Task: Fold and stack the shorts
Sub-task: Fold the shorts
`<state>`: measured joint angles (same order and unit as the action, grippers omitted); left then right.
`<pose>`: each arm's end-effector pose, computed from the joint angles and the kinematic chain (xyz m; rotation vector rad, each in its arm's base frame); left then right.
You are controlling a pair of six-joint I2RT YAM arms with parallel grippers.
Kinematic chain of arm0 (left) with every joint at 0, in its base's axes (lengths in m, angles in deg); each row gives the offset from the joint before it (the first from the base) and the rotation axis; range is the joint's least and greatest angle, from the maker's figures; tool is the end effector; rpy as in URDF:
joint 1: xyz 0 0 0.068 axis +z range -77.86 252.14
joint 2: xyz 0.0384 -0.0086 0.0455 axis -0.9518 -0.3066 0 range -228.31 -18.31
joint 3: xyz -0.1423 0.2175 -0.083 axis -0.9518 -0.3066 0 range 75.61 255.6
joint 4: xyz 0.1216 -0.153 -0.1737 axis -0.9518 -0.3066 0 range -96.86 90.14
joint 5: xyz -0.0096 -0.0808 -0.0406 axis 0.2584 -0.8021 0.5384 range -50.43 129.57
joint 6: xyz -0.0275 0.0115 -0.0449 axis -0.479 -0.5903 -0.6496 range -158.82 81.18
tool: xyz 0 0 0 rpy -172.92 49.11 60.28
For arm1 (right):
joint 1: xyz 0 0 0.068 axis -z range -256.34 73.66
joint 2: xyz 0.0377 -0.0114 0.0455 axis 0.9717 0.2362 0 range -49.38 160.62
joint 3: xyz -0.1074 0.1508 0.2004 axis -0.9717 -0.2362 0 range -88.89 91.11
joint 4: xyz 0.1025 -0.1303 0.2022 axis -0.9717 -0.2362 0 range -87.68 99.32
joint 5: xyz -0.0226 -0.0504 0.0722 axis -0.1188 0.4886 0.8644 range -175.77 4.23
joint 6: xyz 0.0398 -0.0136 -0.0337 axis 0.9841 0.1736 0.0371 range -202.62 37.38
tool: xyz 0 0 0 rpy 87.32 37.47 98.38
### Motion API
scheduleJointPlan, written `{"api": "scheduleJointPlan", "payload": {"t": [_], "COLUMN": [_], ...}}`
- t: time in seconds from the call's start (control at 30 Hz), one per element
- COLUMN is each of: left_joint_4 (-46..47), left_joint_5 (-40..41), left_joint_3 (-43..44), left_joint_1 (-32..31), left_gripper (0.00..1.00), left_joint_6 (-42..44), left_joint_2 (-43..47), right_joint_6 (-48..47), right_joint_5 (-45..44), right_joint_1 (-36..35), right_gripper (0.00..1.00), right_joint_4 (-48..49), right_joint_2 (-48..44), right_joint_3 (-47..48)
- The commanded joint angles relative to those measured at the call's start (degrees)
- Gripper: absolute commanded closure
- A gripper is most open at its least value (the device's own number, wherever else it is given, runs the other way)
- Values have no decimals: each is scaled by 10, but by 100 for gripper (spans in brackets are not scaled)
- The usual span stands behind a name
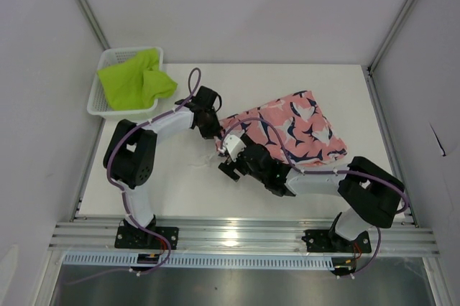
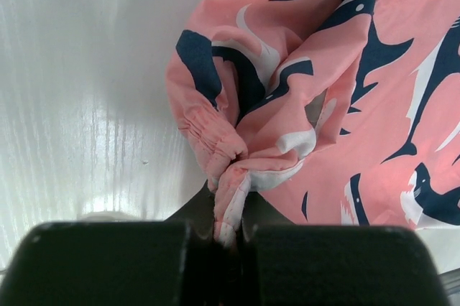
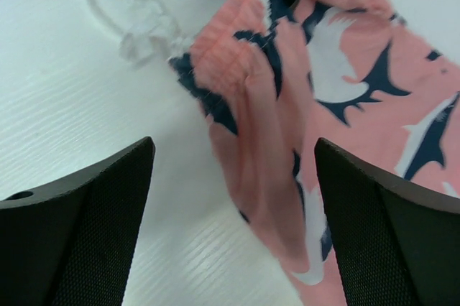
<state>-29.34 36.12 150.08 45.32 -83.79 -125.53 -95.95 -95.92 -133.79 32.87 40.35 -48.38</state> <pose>0.3450 -0.1768 0.1868 -0.4129 2.7148 -0.4650 0.1786 0.2685 0.1840 -1.0791 1.7139 0.3112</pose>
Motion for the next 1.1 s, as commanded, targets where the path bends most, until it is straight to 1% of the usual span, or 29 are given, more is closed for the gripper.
{"api": "scheduleJointPlan", "payload": {"t": [0.0, 0.1, 0.13, 0.2, 0.3, 0.4, 0.43, 0.5, 0.53, 0.57, 0.6, 0.63, 0.67, 0.7, 0.73, 0.77, 0.87, 0.9, 0.97, 1.07], "left_joint_4": [-25, -30, -30, -29, -29, -27, -26, -26, -25, -18, -14, -9, -4, 5, 7, 7, 9, 8, 20, 32], "left_joint_5": [-17, -17, -18, -20, -24, -25, -26, -26, -27, -33, -37, -41, -45, -50, -53, -55, -47, -39, -39, -52], "left_joint_3": [19, 20, 17, 17, 16, 15, 13, 14, 14, 13, 9, 7, -1, -3, -4, -10, -20, -28, -48, -70], "left_joint_1": [-3, -3, -3, -3, -3, -3, -3, -4, -4, -4, -3, -2, -1, 0, 5, 7, 19, 22, 33, 45], "left_gripper": [99, 99, 99, 99, 98, 98, 98, 96, 94, 92, 85, 81, 77, 70, 66, 51, 24, 12, 4, 2], "left_joint_6": [15, 21, 21, 23, 25, 26, 27, 29, 30, 33, 37, 39, 40, 44, 47, 50, 53, 53, 52, 50], "left_joint_2": [4, 6, 6, 9, 9, 9, 9, 9, 10, 10, 12, 18, 22, 26, 34, 39, 65, 74, 101, 124], "right_joint_6": [-57, -69, -73, -87, -101, -105, -108, -109, -109, -108, -104, -90, -80, -70, -45, -30, 19, 29, 43, 59], "right_joint_5": [-79, -106, -104, -105, -114, -102, -102, -106, -104, -102, -95, -91, -87, -74, -65, -55, -15, -7, 8, 20], "right_joint_1": [-8, -13, -13, -16, -21, -21, -21, -21, -21, -21, -21, -16, -12, -7, 6, 14, 40, 45, 50, 57], "right_gripper": [8, 13, 16, 18, 23, 28, 35, 44, 60, 67, 76, 96, 100, 100, 100, 100, 100, 100, 100, 100], "right_joint_4": [78, 98, 97, 91, 102, 106, 104, 99, 100, 100, 103, 107, 115, 117, 121, 125, 141, 147, 157, 165], "right_joint_2": [14, 35, 46, 60, 85, 100, 107, 113, 113, 113, 106, 102, 96, 84, 78, 72, 51, 48, 43, 44], "right_joint_3": [7, 22, 30, 51, 61, 69, 75, 82, 83, 81, 78, 73, 63, 56, 50, 36, 16, 5, 0, -3]}}
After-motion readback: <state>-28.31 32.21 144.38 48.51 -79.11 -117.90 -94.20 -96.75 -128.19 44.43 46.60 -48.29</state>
